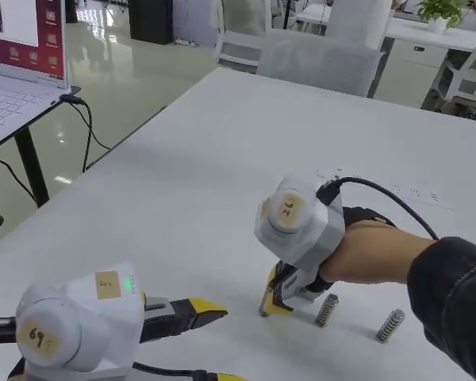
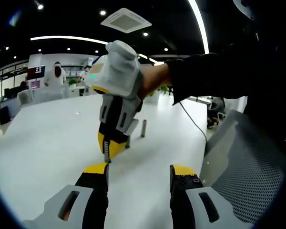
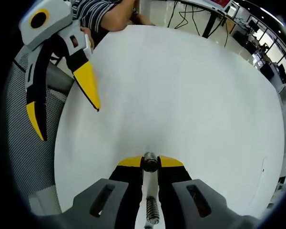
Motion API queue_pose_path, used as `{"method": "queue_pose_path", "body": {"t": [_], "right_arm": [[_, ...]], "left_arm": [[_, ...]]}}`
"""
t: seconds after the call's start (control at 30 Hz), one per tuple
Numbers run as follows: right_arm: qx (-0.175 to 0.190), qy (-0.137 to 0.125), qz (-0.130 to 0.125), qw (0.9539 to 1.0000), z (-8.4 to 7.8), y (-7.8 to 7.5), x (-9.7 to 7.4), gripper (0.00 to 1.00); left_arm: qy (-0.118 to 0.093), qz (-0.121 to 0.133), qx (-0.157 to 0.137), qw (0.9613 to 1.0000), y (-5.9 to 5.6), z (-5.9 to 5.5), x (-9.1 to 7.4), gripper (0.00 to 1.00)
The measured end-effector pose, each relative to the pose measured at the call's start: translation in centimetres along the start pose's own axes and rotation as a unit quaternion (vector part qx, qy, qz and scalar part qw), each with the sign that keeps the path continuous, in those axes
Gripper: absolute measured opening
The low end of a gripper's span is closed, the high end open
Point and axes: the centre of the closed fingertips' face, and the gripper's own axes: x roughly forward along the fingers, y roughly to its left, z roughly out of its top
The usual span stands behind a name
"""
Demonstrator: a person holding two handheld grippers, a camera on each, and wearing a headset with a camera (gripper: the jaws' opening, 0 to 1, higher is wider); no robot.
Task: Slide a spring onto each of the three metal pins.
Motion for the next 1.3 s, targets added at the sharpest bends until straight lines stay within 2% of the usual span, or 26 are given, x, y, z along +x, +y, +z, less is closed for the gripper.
{"method": "queue_pose_path", "body": {"t": [0.43, 0.73, 1.3], "right_arm": [[0.004, -0.003, 0.002, 1.0, 0.0, 0.0, 0.3, 0.09], [0.011, -0.009, 0.0, 0.9999, -0.2, -0.2, 0.2, 0.15], [0.045, -0.023, -0.011, 0.9987, -2.4, -0.5, -1.1, 0.39]], "left_arm": [[0.001, 0.002, -0.001, 1.0, 0.2, -0.1, 0.0, 0.46], [0.002, 0.0, -0.001, 1.0, 0.2, -0.1, 0.2, 0.46], [0.005, -0.006, 0.002, 1.0, 0.2, 0.0, 0.5, 0.46]]}}
